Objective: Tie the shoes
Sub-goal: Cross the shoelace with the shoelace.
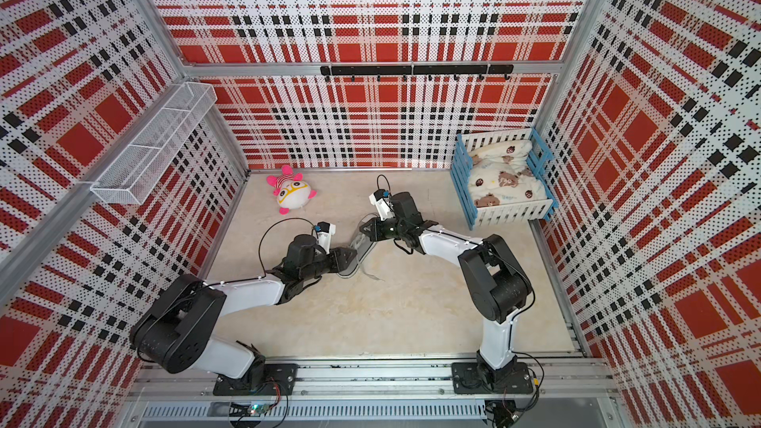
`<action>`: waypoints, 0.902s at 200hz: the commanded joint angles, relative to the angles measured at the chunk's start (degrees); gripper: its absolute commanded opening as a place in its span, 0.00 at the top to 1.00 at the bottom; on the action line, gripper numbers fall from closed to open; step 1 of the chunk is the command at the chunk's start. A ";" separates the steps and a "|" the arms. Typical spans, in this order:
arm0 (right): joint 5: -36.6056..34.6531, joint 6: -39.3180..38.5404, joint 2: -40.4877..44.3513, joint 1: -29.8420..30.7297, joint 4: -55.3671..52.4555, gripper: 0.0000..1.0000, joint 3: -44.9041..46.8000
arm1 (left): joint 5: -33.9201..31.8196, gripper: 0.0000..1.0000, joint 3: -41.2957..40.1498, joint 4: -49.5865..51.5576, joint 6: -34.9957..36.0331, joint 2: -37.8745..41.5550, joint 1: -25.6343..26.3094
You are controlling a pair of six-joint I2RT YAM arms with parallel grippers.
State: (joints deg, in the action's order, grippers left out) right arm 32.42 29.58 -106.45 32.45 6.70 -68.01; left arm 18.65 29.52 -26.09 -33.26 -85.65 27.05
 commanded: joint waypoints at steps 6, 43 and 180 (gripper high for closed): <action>2.15 -0.58 -1.77 -0.19 -0.11 1.00 -2.51 | 1.40 0.62 -0.01 1.82 -0.61 1.48 0.04; 3.08 -0.41 -2.42 0.14 -0.20 1.00 -3.95 | 0.86 0.61 1.82 2.35 3.47 3.10 -2.58; 4.56 0.91 -4.61 0.69 -0.67 1.00 -7.40 | 2.26 0.56 7.92 6.72 28.34 -0.70 -4.02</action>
State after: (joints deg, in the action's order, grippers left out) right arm 35.99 30.72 -110.13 32.84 6.15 -73.63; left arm 19.70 35.35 -22.02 -11.57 -85.08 23.35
